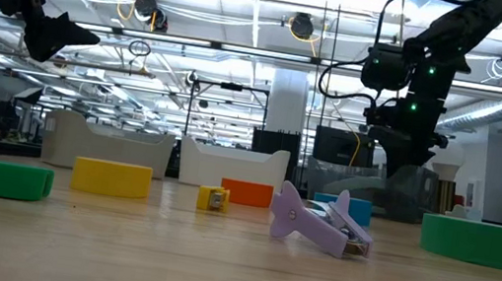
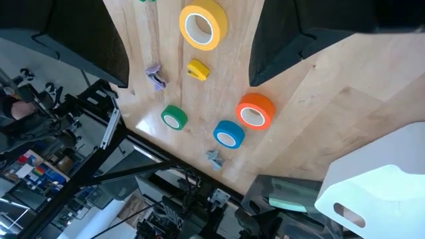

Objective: Pick and place Stapler, Stapler remover, tape
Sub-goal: Put the small green stapler into the black bin

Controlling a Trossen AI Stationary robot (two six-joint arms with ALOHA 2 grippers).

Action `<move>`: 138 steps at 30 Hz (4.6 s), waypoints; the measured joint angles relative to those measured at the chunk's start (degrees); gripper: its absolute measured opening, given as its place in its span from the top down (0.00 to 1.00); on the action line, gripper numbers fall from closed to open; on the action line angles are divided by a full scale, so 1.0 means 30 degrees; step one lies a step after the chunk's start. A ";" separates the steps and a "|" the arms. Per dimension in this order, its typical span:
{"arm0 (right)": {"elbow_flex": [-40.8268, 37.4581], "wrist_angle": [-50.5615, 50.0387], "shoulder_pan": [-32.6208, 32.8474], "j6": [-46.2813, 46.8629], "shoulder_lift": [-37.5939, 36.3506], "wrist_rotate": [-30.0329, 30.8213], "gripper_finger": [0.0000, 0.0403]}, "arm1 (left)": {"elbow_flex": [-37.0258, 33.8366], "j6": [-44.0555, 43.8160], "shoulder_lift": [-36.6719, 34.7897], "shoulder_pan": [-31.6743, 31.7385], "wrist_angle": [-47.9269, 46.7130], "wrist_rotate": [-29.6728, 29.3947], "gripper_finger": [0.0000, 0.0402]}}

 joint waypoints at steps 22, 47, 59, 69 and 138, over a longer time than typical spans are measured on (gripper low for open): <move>-0.0029 0.3869 0.3741 0.3965 -0.9222 -0.2173 0.72 | 0.0000 -0.1093 0.0000 0.0001 0.0028 -0.0014 0.23; -0.6821 0.9544 1.1448 0.4024 -1.9285 0.0317 0.72 | 0.0453 -0.3497 0.0000 -0.0364 0.0896 -0.0183 0.23; -0.9097 0.9553 1.1497 0.2856 -2.4091 0.0328 0.71 | 0.0656 -0.5033 0.1375 -0.2288 0.2662 -0.0007 0.23; -1.1434 0.9741 1.1489 0.2363 -2.6801 0.0313 0.71 | 0.6365 -0.4271 0.6752 -0.4650 -0.1179 -0.1792 0.23; -1.1657 0.9114 1.1475 0.0423 -2.6920 0.0299 0.71 | 1.6597 -0.4253 3.0548 -0.8888 -0.7191 -0.0685 0.23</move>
